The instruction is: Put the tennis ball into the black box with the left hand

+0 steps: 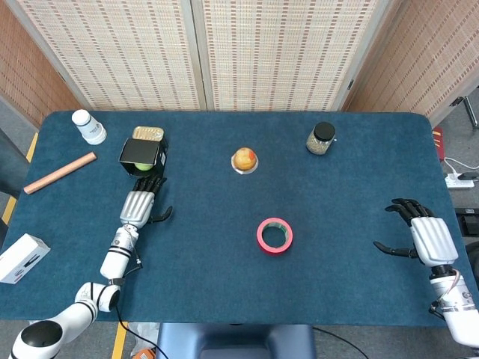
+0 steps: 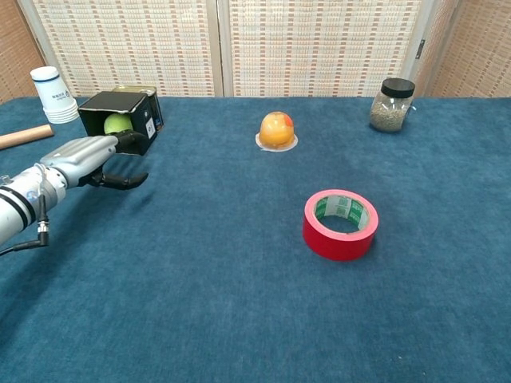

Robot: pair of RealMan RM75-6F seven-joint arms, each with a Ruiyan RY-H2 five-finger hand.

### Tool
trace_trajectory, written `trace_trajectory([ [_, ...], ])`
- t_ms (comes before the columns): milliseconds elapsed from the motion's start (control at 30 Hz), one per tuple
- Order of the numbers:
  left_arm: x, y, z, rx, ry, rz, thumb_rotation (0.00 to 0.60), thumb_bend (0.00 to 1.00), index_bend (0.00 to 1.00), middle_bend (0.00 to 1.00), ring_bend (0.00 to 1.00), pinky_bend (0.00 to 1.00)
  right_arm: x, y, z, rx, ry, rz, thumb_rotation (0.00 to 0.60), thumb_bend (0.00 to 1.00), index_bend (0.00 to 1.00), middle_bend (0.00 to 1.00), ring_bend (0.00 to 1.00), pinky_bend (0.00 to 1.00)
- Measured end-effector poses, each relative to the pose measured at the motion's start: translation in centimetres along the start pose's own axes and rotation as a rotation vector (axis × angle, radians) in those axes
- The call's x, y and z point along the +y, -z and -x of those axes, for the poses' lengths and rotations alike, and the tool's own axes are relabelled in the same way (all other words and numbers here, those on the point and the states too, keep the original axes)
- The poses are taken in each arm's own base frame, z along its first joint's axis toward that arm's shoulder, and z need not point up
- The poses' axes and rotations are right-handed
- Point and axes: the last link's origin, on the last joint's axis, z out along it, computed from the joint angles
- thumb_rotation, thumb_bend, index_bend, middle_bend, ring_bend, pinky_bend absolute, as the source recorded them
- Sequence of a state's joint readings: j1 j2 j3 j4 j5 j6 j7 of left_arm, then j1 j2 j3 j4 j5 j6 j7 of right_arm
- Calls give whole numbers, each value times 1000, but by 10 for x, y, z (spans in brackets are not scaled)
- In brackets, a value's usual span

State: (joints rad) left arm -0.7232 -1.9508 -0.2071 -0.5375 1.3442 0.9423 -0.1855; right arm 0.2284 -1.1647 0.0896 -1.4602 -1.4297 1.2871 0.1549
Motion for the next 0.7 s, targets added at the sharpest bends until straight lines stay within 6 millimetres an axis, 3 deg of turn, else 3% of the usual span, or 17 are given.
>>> trace_trajectory([
  [233,-8,14,-3,33,-13,-12,130,331,116,0,0,0,0,0,-1,-1,-6,-3,528,0,313,191,156,262],
  [400,-29,50,-18,114,-25,-27,131,330,128,0,0,0,0,2,-2,-3,-13,-13,528,0,313,191,156,262],
  [500,-47,85,-35,156,-31,-45,129,331,118,0,0,1,-1,6,-3,0,-17,-30,528,0,313,191,156,263],
  [600,-75,134,-61,192,-39,-88,130,332,108,0,0,27,-3,10,-5,9,-22,-46,527,0,313,191,156,263],
  [700,-111,198,-89,224,-59,-162,137,334,123,8,0,54,-5,15,-5,15,-21,-61,527,0,313,191,156,263],
])
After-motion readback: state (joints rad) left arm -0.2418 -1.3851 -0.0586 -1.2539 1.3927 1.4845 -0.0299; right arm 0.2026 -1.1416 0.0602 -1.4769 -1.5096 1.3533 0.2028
